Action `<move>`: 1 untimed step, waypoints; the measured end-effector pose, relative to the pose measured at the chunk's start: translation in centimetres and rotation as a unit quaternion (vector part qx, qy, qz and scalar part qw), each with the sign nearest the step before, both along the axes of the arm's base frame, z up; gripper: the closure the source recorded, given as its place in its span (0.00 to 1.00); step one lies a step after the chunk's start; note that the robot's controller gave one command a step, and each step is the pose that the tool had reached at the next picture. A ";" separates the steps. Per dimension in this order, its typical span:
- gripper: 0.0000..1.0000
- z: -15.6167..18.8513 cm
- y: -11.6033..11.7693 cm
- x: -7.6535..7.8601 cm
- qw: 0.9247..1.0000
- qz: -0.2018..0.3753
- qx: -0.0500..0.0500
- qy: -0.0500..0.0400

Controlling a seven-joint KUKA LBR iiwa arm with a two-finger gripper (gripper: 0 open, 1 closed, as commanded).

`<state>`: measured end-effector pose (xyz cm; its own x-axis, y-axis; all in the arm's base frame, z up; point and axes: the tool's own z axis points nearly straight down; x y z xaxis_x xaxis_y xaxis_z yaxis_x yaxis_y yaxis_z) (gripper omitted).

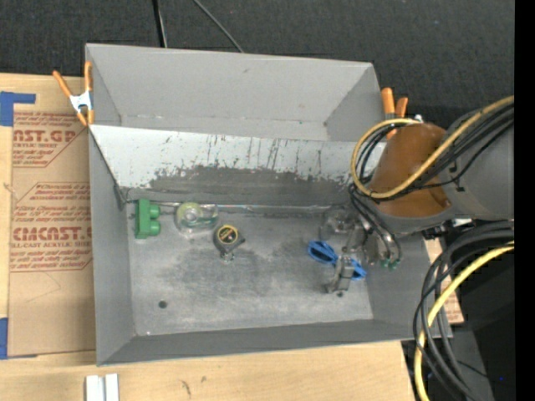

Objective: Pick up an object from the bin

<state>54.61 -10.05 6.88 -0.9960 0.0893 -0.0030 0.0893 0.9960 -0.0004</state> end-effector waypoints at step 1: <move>1.00 0.1 0.0 -0.1 1.000 0.000 0.000 0.001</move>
Offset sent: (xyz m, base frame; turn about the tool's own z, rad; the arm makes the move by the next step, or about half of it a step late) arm 0.0000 0.0000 0.0000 0.0000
